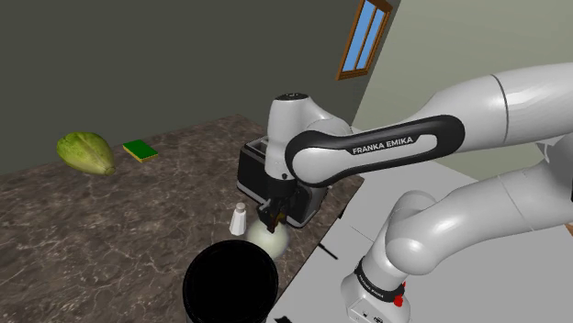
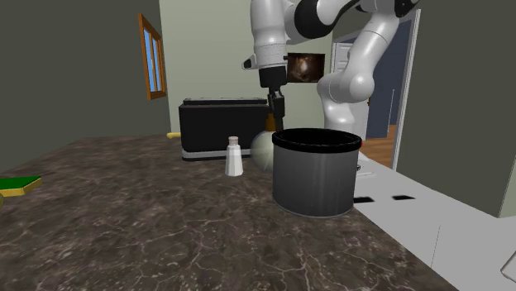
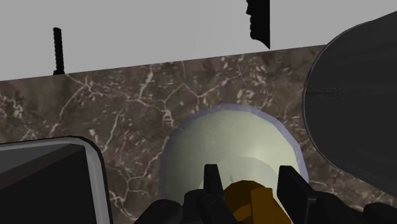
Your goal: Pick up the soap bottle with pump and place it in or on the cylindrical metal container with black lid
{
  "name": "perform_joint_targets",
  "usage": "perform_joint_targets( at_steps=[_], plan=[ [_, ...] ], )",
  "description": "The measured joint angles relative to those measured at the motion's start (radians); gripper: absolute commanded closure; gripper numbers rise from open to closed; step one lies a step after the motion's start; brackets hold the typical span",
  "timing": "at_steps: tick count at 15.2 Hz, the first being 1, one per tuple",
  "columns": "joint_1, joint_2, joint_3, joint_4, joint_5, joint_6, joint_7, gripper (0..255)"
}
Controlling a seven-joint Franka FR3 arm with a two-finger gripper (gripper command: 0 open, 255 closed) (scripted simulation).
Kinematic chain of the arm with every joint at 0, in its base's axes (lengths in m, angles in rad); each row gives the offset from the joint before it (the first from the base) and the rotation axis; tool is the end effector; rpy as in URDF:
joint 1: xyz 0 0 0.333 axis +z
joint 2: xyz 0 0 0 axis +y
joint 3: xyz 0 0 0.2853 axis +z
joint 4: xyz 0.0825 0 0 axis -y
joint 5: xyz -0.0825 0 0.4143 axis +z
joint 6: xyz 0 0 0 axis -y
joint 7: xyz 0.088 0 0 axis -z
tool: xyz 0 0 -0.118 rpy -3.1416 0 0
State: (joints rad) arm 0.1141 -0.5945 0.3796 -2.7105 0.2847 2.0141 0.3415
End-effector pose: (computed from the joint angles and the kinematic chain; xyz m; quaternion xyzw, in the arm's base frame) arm 0.3394 0.1782 0.3303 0.9976 -0.0303 -0.0626 0.0039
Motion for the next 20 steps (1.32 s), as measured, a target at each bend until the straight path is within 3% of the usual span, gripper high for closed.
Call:
perform_joint_targets(
  at_steps=[20],
  plan=[
    [-0.01,-0.084,-0.058,0.207,-0.044,-0.291,0.013,255]
  ],
)
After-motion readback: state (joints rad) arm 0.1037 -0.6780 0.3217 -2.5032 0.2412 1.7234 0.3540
